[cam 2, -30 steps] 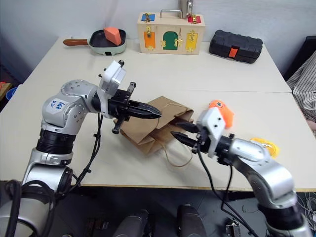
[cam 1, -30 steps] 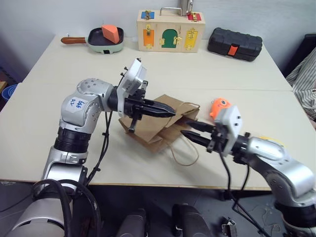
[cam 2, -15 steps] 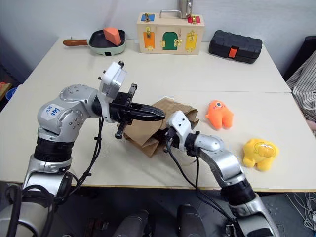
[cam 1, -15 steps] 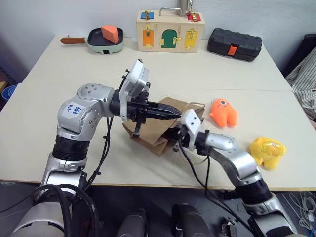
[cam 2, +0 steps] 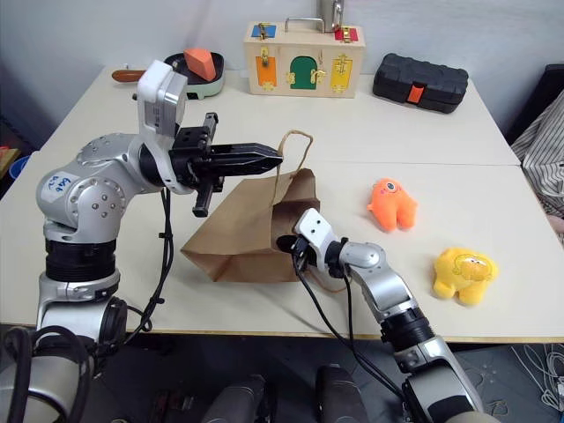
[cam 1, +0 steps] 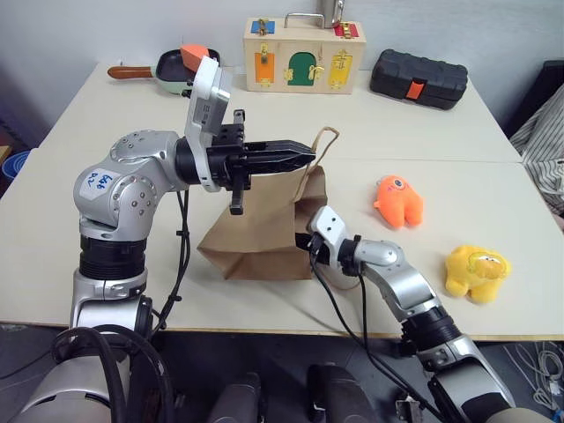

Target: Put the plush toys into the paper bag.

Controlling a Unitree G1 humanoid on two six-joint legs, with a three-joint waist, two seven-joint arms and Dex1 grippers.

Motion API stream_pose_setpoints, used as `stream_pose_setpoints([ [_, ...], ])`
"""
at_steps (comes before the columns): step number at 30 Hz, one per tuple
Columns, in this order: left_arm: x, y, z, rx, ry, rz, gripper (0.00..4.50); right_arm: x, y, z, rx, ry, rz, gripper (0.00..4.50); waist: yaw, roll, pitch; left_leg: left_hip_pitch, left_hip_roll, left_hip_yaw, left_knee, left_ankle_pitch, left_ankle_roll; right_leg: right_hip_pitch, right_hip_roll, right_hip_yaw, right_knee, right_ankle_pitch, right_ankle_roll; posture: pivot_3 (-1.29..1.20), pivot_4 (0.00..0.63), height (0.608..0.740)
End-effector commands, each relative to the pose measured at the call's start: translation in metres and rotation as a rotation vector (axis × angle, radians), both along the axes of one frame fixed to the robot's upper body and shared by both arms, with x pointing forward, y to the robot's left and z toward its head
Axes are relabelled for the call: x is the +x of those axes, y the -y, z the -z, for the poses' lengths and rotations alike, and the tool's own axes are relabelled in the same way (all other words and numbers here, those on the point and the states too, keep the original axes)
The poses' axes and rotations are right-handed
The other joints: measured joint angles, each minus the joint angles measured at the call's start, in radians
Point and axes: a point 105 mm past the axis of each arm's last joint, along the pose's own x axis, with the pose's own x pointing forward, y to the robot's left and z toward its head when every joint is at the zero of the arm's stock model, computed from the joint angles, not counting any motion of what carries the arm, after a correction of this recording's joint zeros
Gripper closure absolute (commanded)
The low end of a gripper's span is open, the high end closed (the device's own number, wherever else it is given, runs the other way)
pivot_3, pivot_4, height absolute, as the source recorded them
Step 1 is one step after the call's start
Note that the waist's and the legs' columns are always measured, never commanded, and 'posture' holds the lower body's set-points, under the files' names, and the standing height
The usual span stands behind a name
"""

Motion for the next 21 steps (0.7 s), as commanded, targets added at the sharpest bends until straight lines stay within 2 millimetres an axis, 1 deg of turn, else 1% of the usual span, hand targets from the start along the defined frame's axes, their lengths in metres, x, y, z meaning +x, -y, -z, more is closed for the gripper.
stream_pose_setpoints([
  [1, -0.012, 0.008, 0.011, 0.049, 0.058, 0.061, 4.5, -0.005, -0.012, -0.008, -0.11, 0.095, -0.148, 4.45, -0.008, 0.0, 0.0, 0.0, 0.0, 0.0, 0.0, 0.0, 0.0, 0.0, 0.0, 0.0, 0.0, 0.0, 0.0, 0.0, 0.15, 0.74],
  [3, -0.012, 0.012, 0.02, 0.075, 0.061, 0.076, 4.5, -0.009, -0.018, -0.01, -0.208, 0.139, -0.262, 4.45, -0.01, 0.0, 0.0, 0.001, 0.0, 0.0, -0.001, 0.0, -0.001, 0.0, 0.0, 0.0, 0.0, 0.0, 0.0, 0.0, 0.15, 0.74],
  [5, -0.009, 0.014, 0.024, 0.08, 0.055, 0.08, 4.5, -0.015, -0.025, -0.013, -0.277, 0.163, -0.368, 4.45, -0.011, 0.001, 0.0, 0.001, 0.0, 0.0, -0.001, 0.0, -0.001, 0.0, 0.001, 0.0, 0.0, 0.0, 0.0, 0.0, 0.15, 0.74],
  [8, -0.005, 0.018, 0.03, 0.101, 0.061, 0.089, 4.5, -0.027, -0.039, -0.023, -0.314, 0.132, -0.513, 4.45, -0.011, 0.001, 0.0, 0.001, 0.001, 0.0, -0.001, 0.0, -0.002, 0.0, 0.001, 0.0, 0.0, 0.0, 0.0, 0.0, 0.15, 0.74],
  [11, -0.005, 0.022, 0.029, 0.102, 0.074, 0.104, 4.5, -0.033, -0.048, -0.026, -0.311, 0.083, -0.583, 4.45, -0.01, 0.001, 0.0, 0.001, 0.001, 0.0, -0.001, 0.0, -0.002, 0.0, 0.001, 0.0, 0.0, 0.0, 0.0, 0.0, 0.15, 0.74],
  [13, -0.004, 0.025, 0.023, 0.09, 0.087, 0.11, 4.5, -0.036, -0.051, -0.022, -0.331, 0.063, -0.624, 4.45, -0.009, 0.001, 0.0, 0.001, 0.001, 0.0, 0.0, 0.0, -0.002, 0.0, 0.001, 0.0, 0.0, 0.0, 0.0, 0.0, 0.15, 0.74],
  [15, -0.003, 0.028, 0.017, 0.079, 0.098, 0.116, 4.5, -0.036, -0.054, -0.017, -0.366, 0.065, -0.637, 4.45, -0.006, 0.001, 0.0, 0.001, 0.0, -0.002, 0.0, 0.0, -0.002, 0.0, 0.0, 0.0, 0.0, 0.0, 0.0, 0.0, 0.15, 0.74],
  [18, -0.002, 0.031, 0.005, 0.052, 0.113, 0.127, 4.5, -0.025, -0.058, -0.004, -0.42, 0.05, -0.576, 4.45, -0.008, 0.001, 0.001, 0.001, 0.0, -0.002, 0.0, 0.0, -0.002, 0.001, 0.0, 0.0, 0.0, 0.0, 0.0, 0.0, 0.15, 0.74],
  [21, -0.003, 0.033, -0.006, 0.026, 0.117, 0.136, 4.5, -0.017, -0.058, 0.006, -0.435, 0.019, -0.526, 4.45, -0.01, 0.001, 0.0, 0.001, 0.0, -0.002, 0.0, 0.0, -0.002, 0.0, 0.0, -0.001, 0.001, 0.0, 0.0, 0.0, 0.15, 0.74],
])
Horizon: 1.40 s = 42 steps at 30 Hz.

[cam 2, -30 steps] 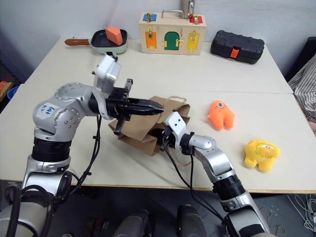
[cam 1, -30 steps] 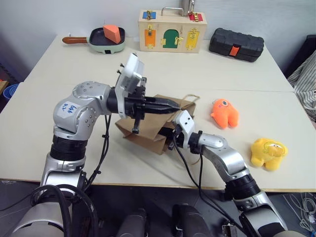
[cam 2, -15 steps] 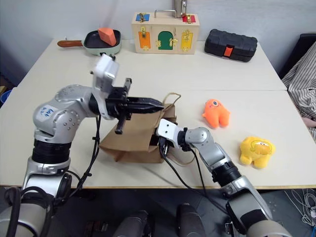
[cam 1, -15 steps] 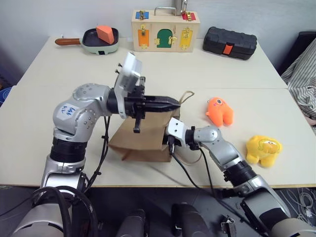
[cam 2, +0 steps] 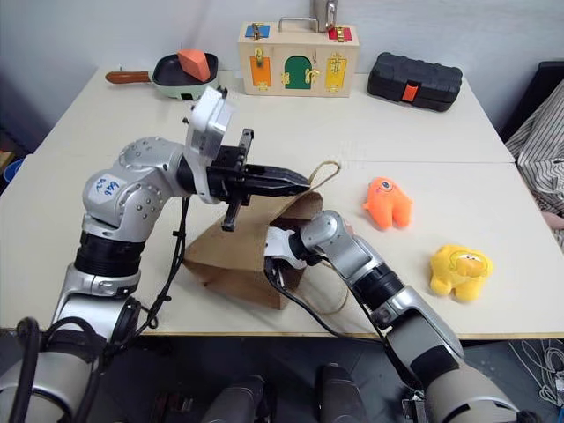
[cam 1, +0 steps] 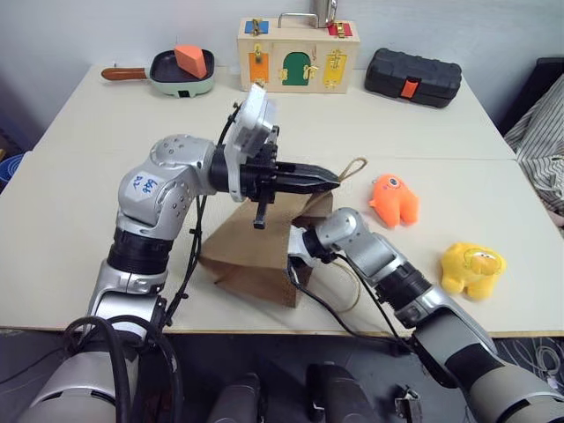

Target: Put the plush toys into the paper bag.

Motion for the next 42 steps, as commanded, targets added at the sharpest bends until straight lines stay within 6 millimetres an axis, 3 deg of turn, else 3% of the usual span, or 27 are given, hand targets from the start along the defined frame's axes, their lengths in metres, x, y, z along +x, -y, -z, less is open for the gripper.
stream_pose_setpoints([
  [1, -0.007, 0.002, -0.023, -0.053, 0.054, 0.031, 4.5, 0.012, -0.001, 0.011, -0.011, -0.03, 0.095, 4.45, -0.001, 0.0, 0.0, 0.0, 0.0, 0.0, 0.0, 0.0, 0.0, 0.0, 0.0, 0.0, 0.0, 0.0, 0.0, 0.0, 0.15, 0.74],
  [6, -0.01, 0.0, -0.021, -0.023, 0.076, 0.039, 4.5, 0.031, -0.01, -0.001, 0.156, -0.139, 0.276, 4.45, -0.004, 0.0, 0.0, 0.003, 0.0, 0.0, -0.001, 0.0, -0.002, 0.0, 0.0, 0.0, 0.003, 0.0, 0.0, 0.0, 0.15, 0.74],
  [11, -0.007, -0.005, -0.024, -0.026, 0.081, 0.007, 4.5, 0.062, -0.006, -0.006, 0.21, -0.027, 0.516, 4.45, -0.006, 0.001, 0.001, 0.003, 0.0, 0.0, -0.001, 0.0, -0.002, 0.0, 0.0, 0.0, 0.003, 0.0, 0.0, 0.0, 0.15, 0.74],
  [19, 0.002, -0.012, -0.032, -0.054, 0.103, -0.05, 4.5, 0.076, 0.006, 0.01, 0.17, 0.126, 0.681, 4.45, -0.004, 0.002, 0.0, 0.004, 0.0, -0.001, -0.001, 0.001, -0.002, 0.0, 0.0, 0.0, 0.004, 0.0, -0.001, 0.0, 0.15, 0.74],
  [27, 0.01, -0.013, -0.064, -0.155, 0.085, -0.077, 4.5, 0.076, 0.019, 0.022, 0.097, 0.2, 0.656, 4.45, 0.0, 0.002, 0.0, 0.004, -0.001, -0.001, 0.0, 0.001, -0.002, 0.001, 0.0, 0.001, 0.004, 0.0, 0.0, 0.0, 0.15, 0.74],
  [32, 0.007, -0.009, -0.04, -0.078, 0.088, -0.061, 4.5, 0.074, 0.028, 0.017, 0.122, 0.188, 0.665, 4.45, 0.0, 0.004, -0.001, 0.004, -0.002, -0.003, -0.001, 0.001, -0.002, 0.002, 0.0, 0.001, 0.004, 0.0, 0.0, 0.0, 0.15, 0.74],
  [37, 0.009, -0.011, -0.052, -0.162, 0.037, -0.086, 4.5, 0.063, 0.038, 0.014, 0.142, 0.177, 0.653, 4.45, 0.003, 0.005, -0.001, 0.004, -0.003, -0.01, 0.0, 0.001, -0.002, 0.004, 0.0, 0.001, 0.003, 0.0, 0.0, 0.0, 0.15, 0.74],
  [39, 0.007, -0.01, -0.049, -0.139, 0.033, -0.076, 4.5, 0.053, 0.036, 0.005, 0.194, 0.164, 0.611, 4.45, 0.003, 0.005, -0.001, 0.004, -0.003, -0.011, 0.0, 0.001, -0.002, 0.005, 0.0, 0.001, 0.002, 0.0, 0.0, 0.0, 0.15, 0.74],
  [42, 0.002, -0.008, -0.03, -0.077, 0.039, -0.063, 4.5, 0.033, 0.033, -0.024, 0.35, 0.08, 0.557, 4.45, 0.002, 0.005, -0.001, 0.004, -0.003, -0.013, -0.002, 0.001, -0.002, 0.005, 0.001, 0.001, 0.001, 0.0, 0.0, 0.0, 0.15, 0.74],
])
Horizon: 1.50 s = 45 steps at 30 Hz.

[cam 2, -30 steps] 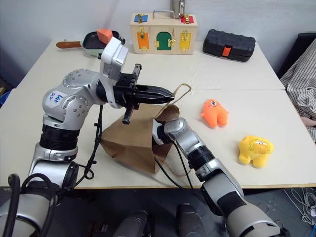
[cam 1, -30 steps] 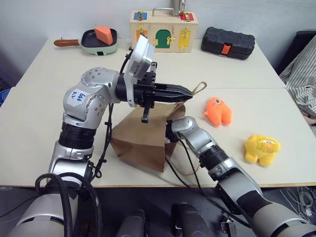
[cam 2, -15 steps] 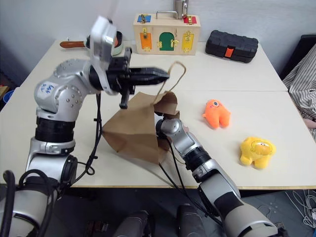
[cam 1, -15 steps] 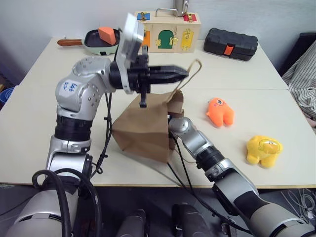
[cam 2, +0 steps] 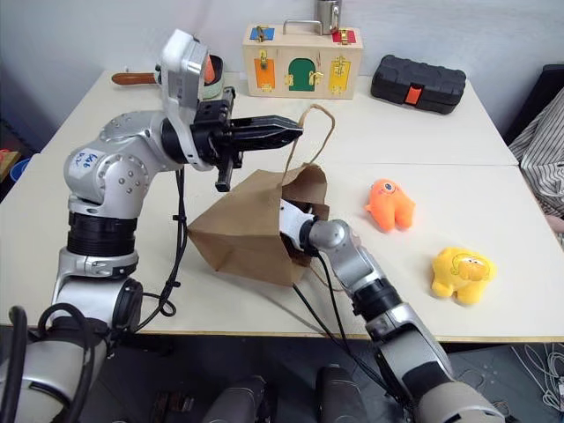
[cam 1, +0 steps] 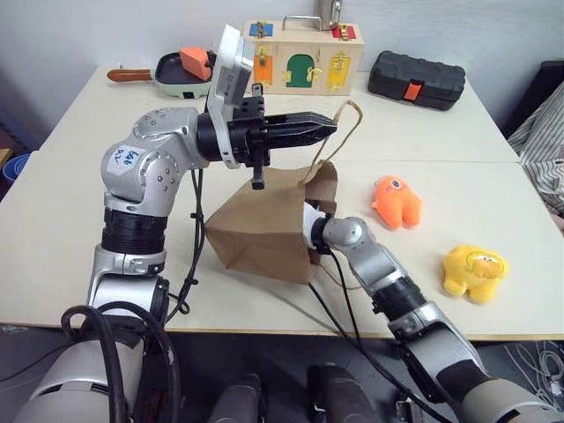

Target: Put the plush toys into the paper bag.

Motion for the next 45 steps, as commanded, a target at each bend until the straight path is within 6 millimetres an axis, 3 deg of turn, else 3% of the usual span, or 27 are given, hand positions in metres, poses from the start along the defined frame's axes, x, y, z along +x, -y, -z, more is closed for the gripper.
stream_pose_setpoints([
  [1, -0.013, 0.003, 0.007, 0.042, 0.048, 0.035, 4.5, -0.024, 0.003, -0.029, 0.177, -0.07, -0.065, 4.45, -0.001, 0.0, 0.0, 0.0, 0.0, 0.0, -0.001, 0.0, 0.0, 0.0, 0.0, 0.0, 0.0, 0.0, 0.0, 0.0, 0.15, 0.74],
  [7, -0.016, 0.003, 0.022, 0.073, 0.027, 0.042, 4.5, -0.055, 0.045, -0.073, 0.377, -0.156, -0.048, 4.45, 0.003, 0.002, 0.001, -0.002, 0.0, -0.001, -0.001, 0.0, 0.0, -0.003, 0.0, 0.001, -0.001, 0.0, 0.0, 0.0, 0.15, 0.74],
  [10, -0.018, 0.002, 0.024, 0.078, 0.022, 0.044, 4.5, -0.07, 0.076, -0.089, 0.409, -0.191, -0.01, 3.83, 0.01, 0.002, 0.001, -0.003, 0.0, -0.001, -0.001, 0.0, 0.0, -0.003, 0.0, 0.001, -0.002, 0.0, 0.0, 0.0, 0.15, 0.74],
  [12, -0.019, 0.002, 0.024, 0.081, 0.021, 0.045, 4.5, -0.073, 0.098, -0.097, 0.418, -0.202, 0.043, 3.19, 0.019, 0.002, 0.001, -0.003, -0.001, -0.001, -0.002, 0.0, 0.0, -0.003, 0.0, 0.002, -0.003, 0.0, 0.0, 0.0, 0.15, 0.74],
  [14, -0.02, 0.002, 0.025, 0.087, 0.022, 0.05, 4.5, -0.066, 0.123, -0.106, 0.411, -0.176, 0.144, 2.51, 0.026, 0.002, 0.001, -0.003, -0.001, -0.001, -0.002, 0.0, 0.0, -0.002, 0.0, 0.002, -0.004, 0.0, 0.0, 0.0, 0.15, 0.74],
  [17, -0.021, 0.003, 0.025, 0.09, 0.024, 0.056, 4.5, -0.03, 0.173, -0.108, 0.341, -0.095, 0.415, 1.44, 0.026, 0.002, 0.001, -0.003, -0.001, -0.001, -0.003, 0.0, 0.001, 0.0, 0.0, 0.003, -0.01, 0.0, 0.0, 0.0, 0.15, 0.74],
  [21, -0.02, 0.004, 0.026, 0.094, 0.025, 0.061, 4.5, -0.002, 0.201, -0.096, 0.255, -0.045, 0.573, 0.04, 0.026, 0.002, 0.001, -0.003, -0.001, 0.001, -0.005, 0.001, 0.001, 0.0, 0.0, 0.004, -0.012, 0.0, 0.0, 0.0, 0.15, 0.74],
  [22, -0.02, 0.004, 0.026, 0.096, 0.026, 0.062, 4.5, 0.005, 0.206, -0.092, 0.253, -0.046, 0.603, 0.01, 0.025, 0.002, 0.001, -0.003, -0.001, 0.001, -0.006, 0.001, 0.001, 0.0, 0.0, 0.004, -0.012, 0.0, 0.0, 0.0, 0.15, 0.74],
  [26, -0.023, -0.001, 0.027, 0.126, 0.034, 0.072, 4.5, 0.029, 0.215, -0.07, 0.244, -0.104, 0.689, 0.01, 0.022, 0.002, 0.001, -0.003, -0.001, 0.003, -0.008, 0.002, 0.001, -0.003, 0.0, 0.004, -0.011, 0.0, 0.0, 0.0, 0.15, 0.74],
  [30, -0.023, -0.007, 0.027, 0.148, 0.037, 0.073, 4.5, 0.037, 0.217, -0.053, 0.264, -0.176, 0.7, 0.01, 0.021, 0.002, 0.001, -0.003, -0.001, 0.004, -0.011, 0.004, 0.0, -0.004, 0.0, 0.004, -0.011, 0.0, 0.0, 0.0, 0.15, 0.74],
  [31, -0.023, -0.01, 0.027, 0.155, 0.037, 0.071, 4.5, 0.038, 0.218, -0.051, 0.282, -0.193, 0.7, 0.19, 0.021, 0.002, 0.001, -0.003, -0.001, 0.004, -0.011, 0.004, 0.0, -0.004, 0.0, 0.004, -0.011, 0.0, 0.0, 0.0, 0.15, 0.74],
  [33, -0.022, -0.014, 0.026, 0.164, 0.036, 0.065, 4.5, 0.037, 0.218, -0.049, 0.304, -0.209, 0.693, 0.61, 0.023, 0.002, 0.001, -0.003, -0.001, 0.003, -0.011, 0.004, 0.0, -0.004, 0.0, 0.004, -0.011, 0.0, 0.0, 0.0, 0.15, 0.74],
  [39, -0.017, -0.025, 0.022, 0.177, 0.033, 0.049, 4.5, 0.028, 0.222, -0.056, 0.328, -0.199, 0.662, 2.66, 0.024, 0.002, 0.001, -0.003, -0.001, 0.003, -0.011, 0.004, 0.0, -0.004, 0.0, 0.004, -0.011, 0.0, 0.0, 0.0, 0.15, 0.74],
  [42, -0.016, -0.026, 0.022, 0.182, 0.03, 0.049, 4.5, 0.022, 0.223, -0.083, 0.375, -0.132, 0.603, 3.6, 0.024, 0.002, 0.001, -0.003, -0.001, 0.003, -0.011, 0.004, 0.0, -0.004, 0.0, 0.004, -0.011, 0.0, 0.0, 0.0, 0.15, 0.74],
  [45, -0.017, -0.026, 0.023, 0.186, 0.029, 0.054, 4.5, 0.009, 0.204, -0.122, 0.445, -0.086, 0.454, 4.27, 0.024, 0.004, 0.002, -0.004, -0.001, 0.003, -0.011, 0.004, 0.0, -0.004, 0.0, 0.004, -0.011, 0.0, 0.0, 0.0, 0.15, 0.74],
])
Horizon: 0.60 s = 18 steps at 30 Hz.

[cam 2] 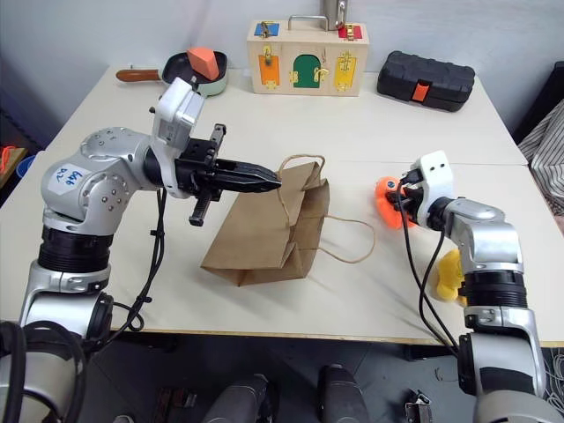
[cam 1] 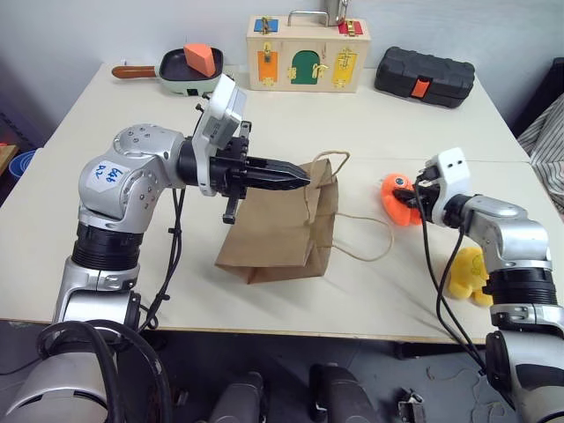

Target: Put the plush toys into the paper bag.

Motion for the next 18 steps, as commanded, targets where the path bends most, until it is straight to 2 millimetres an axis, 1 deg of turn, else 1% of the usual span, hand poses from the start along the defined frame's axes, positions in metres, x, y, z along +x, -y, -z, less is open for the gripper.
stream_pose_setpoints([
  [1, -0.004, -0.002, -0.011, -0.007, 0.053, 0.011, 4.5, -0.019, -0.023, -0.068, 0.049, 0.188, -0.166, 4.36, 0.0, 0.0, 0.0, -0.001, 0.0, 0.0, 0.0, 0.0, 0.0, -0.001, 0.0, 0.0, 0.0, 0.0, 0.0, 0.0, 0.15, 0.74],
  [3, -0.004, -0.001, -0.011, -0.009, 0.053, 0.013, 4.5, -0.031, -0.043, -0.079, 0.02, 0.209, -0.269, 4.38, -0.002, 0.0, 0.0, -0.001, 0.0, 0.0, 0.0, 0.0, 0.0, -0.001, 0.0, 0.0, 0.0, 0.0, 0.0, 0.0, 0.15, 0.74],
  [5, -0.004, 0.0, -0.011, -0.012, 0.053, 0.015, 4.5, -0.042, -0.064, -0.078, -0.015, 0.192, -0.354, 4.38, -0.002, 0.0, 0.0, -0.001, 0.0, 0.0, 0.0, 0.0, 0.0, -0.002, 0.0, 0.0, 0.0, 0.0, 0.0, 0.0, 0.15, 0.74],
  [7, -0.004, 0.0, -0.011, -0.016, 0.057, 0.015, 4.5, -0.051, -0.083, -0.066, -0.092, 0.158, -0.422, 4.38, -0.001, 0.0, 0.0, -0.001, 0.001, 0.0, 0.0, 0.0, -0.001, -0.002, 0.001, 0.0, 0.0, 0.0, 0.0, 0.0, 0.15, 0.74],
  [10, -0.002, 0.0, -0.013, -0.033, 0.068, 0.004, 4.5, -0.059, -0.101, -0.048, -0.149, 0.115, -0.48, 4.38, 0.002, 0.0, 0.0, -0.001, 0.0, 0.0, 0.0, 0.0, -0.001, -0.002, 0.0, 0.0, 0.0, 0.0, 0.0, 0.0, 0.15, 0.74],
  [12, 0.0, -0.001, -0.018, -0.061, 0.066, -0.005, 4.5, -0.061, -0.105, -0.039, -0.169, 0.1, -0.487, 4.38, 0.007, 0.0, 0.0, -0.001, 0.0, -0.001, 0.0, 0.0, 0.0, -0.002, 0.0, 0.001, 0.0, 0.0, 0.0, 0.0, 0.15, 0.74],
  [14, 0.002, -0.003, -0.025, -0.099, 0.052, -0.021, 4.5, -0.06, -0.104, -0.033, -0.18, 0.093, -0.477, 4.38, 0.008, 0.0, 0.0, -0.002, -0.001, -0.002, 0.001, 0.0, 0.0, -0.002, -0.001, 0.001, 0.0, 0.0, 0.0, 0.0, 0.15, 0.74],
  [18, 0.005, -0.009, -0.028, -0.124, 0.052, -0.06, 4.5, -0.064, -0.102, -0.03, -0.161, 0.093, -0.468, 4.38, 0.004, 0.0, 0.0, -0.002, -0.001, -0.002, 0.001, 0.0, 0.0, -0.002, 0.0, 0.0, 0.0, 0.0, 0.0, 0.0, 0.15, 0.74],
])
